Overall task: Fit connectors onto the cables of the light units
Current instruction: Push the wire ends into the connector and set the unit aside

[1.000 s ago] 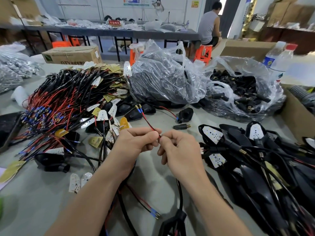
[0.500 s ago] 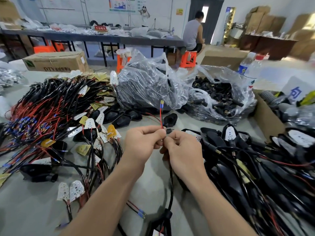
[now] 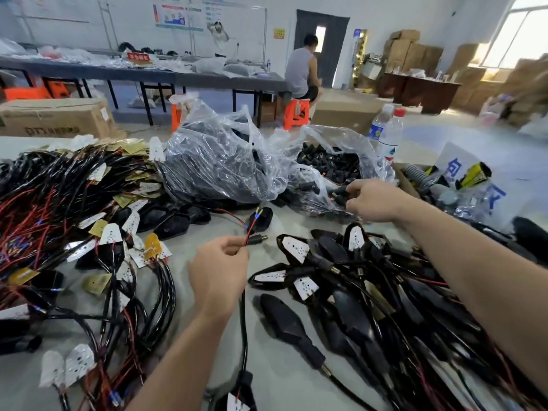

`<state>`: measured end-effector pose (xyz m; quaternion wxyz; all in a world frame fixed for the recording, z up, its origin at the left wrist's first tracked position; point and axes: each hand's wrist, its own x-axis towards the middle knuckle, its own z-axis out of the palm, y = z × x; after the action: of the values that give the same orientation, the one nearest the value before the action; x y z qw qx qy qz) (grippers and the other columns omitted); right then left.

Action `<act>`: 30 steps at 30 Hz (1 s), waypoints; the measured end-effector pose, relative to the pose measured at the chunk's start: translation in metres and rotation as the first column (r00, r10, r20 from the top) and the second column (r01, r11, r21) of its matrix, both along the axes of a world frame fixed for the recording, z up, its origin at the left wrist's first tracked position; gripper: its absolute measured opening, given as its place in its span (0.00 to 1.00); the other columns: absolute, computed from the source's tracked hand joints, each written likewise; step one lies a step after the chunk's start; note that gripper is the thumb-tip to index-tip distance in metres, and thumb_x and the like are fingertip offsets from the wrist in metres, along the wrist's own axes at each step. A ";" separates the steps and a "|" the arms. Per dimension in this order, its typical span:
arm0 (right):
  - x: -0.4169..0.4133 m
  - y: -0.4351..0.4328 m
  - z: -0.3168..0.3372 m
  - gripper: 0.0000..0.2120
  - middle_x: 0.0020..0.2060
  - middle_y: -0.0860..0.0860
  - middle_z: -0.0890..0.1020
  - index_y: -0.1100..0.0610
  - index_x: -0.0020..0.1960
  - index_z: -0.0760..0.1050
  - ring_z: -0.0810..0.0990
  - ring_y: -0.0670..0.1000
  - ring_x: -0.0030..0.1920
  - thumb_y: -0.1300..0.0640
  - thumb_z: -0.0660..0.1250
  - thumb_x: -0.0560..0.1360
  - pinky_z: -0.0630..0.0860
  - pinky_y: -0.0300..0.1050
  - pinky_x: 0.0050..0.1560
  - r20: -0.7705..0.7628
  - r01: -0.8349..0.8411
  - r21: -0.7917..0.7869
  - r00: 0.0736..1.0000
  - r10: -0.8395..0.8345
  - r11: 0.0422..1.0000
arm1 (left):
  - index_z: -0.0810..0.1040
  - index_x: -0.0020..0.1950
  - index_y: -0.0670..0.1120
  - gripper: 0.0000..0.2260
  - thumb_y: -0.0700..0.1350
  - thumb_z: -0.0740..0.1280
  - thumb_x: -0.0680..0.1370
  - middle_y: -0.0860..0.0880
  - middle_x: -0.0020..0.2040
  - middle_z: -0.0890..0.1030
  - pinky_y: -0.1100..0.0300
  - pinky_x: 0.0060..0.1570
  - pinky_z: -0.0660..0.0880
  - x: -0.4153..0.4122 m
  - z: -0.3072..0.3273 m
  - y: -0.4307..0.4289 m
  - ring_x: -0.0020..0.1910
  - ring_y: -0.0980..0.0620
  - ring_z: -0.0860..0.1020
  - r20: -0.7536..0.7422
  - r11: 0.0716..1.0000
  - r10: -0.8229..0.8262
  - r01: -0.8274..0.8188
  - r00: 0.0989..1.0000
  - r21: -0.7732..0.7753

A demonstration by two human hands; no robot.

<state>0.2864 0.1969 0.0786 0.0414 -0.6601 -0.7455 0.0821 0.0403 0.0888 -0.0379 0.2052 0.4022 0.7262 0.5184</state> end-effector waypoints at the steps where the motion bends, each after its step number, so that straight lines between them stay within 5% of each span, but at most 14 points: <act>1: 0.001 0.011 -0.004 0.20 0.60 0.57 0.80 0.57 0.74 0.70 0.77 0.56 0.51 0.56 0.62 0.82 0.70 0.45 0.45 0.021 0.000 -0.023 1.000 0.001 1.000 | 0.83 0.39 0.60 0.08 0.46 0.74 0.73 0.65 0.31 0.81 0.63 0.39 0.75 -0.001 -0.001 0.000 0.36 0.64 0.81 -0.021 1.000 -0.004 0.004 1.000 -0.003; 6: -0.001 0.056 -0.026 0.19 0.65 0.59 0.77 0.60 0.73 0.68 0.77 0.59 0.55 0.61 0.58 0.83 0.72 0.47 0.48 0.065 0.024 0.024 0.998 -0.026 0.999 | 0.87 0.46 0.55 0.06 0.45 0.73 0.74 0.62 0.35 0.83 0.67 0.40 0.72 -0.009 -0.009 0.001 0.39 0.63 0.81 -0.052 1.000 -0.026 0.025 0.998 -0.012; 12: -0.012 0.072 -0.049 0.10 0.54 0.58 0.70 0.56 0.58 0.69 0.74 0.61 0.48 0.64 0.64 0.78 0.69 0.52 0.45 0.090 0.038 0.172 0.994 -0.054 0.984 | 0.85 0.43 0.58 0.07 0.45 0.73 0.74 0.70 0.33 0.80 0.78 0.35 0.68 -0.016 -0.014 0.000 0.38 0.73 0.78 -0.025 0.998 -0.060 0.059 0.998 -0.011; 16: -0.011 0.066 -0.047 0.11 0.47 0.59 0.79 0.57 0.47 0.75 0.78 0.61 0.43 0.70 0.61 0.73 0.72 0.51 0.41 0.063 0.013 0.252 0.998 -0.030 0.968 | 0.85 0.42 0.58 0.07 0.44 0.73 0.73 0.70 0.34 0.81 0.79 0.36 0.68 -0.016 -0.014 -0.001 0.39 0.72 0.78 -0.005 0.997 -0.081 0.081 0.997 -0.003; 19: -0.014 0.058 -0.042 0.14 0.42 0.58 0.85 0.56 0.39 0.83 0.83 0.61 0.45 0.71 0.64 0.72 0.80 0.49 0.44 -0.077 0.079 0.258 0.995 -0.061 0.963 | 0.86 0.43 0.56 0.07 0.44 0.73 0.72 0.65 0.34 0.83 0.76 0.35 0.69 -0.016 -0.013 -0.001 0.38 0.69 0.80 0.011 0.997 -0.080 0.081 0.997 -0.022; 25: -0.041 0.018 -0.020 0.10 0.32 0.44 0.84 0.48 0.34 0.82 0.82 0.45 0.37 0.60 0.71 0.71 0.74 0.38 0.41 -0.494 0.267 0.370 0.868 -0.055 0.890 | 0.85 0.41 0.58 0.07 0.45 0.73 0.72 0.65 0.35 0.83 0.68 0.38 0.73 -0.021 -0.009 -0.003 0.37 0.66 0.81 0.047 0.997 -0.064 0.065 0.997 -0.035; 30: -0.086 -0.030 -0.021 0.08 0.26 0.44 0.83 0.52 0.35 0.83 0.83 0.45 0.25 0.59 0.70 0.71 0.81 0.40 0.30 -0.532 -0.024 0.177 0.839 0.116 0.984 | 0.86 0.44 0.57 0.08 0.43 0.72 0.71 0.58 0.35 0.85 0.58 0.43 0.80 -0.021 -0.009 -0.007 0.37 0.58 0.83 0.080 0.996 -0.054 0.059 0.995 -0.062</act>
<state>0.2006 0.1674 0.0578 0.3003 -0.5769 -0.7314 0.2049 0.0191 0.0822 -0.0470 0.2610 0.3953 0.7223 0.5039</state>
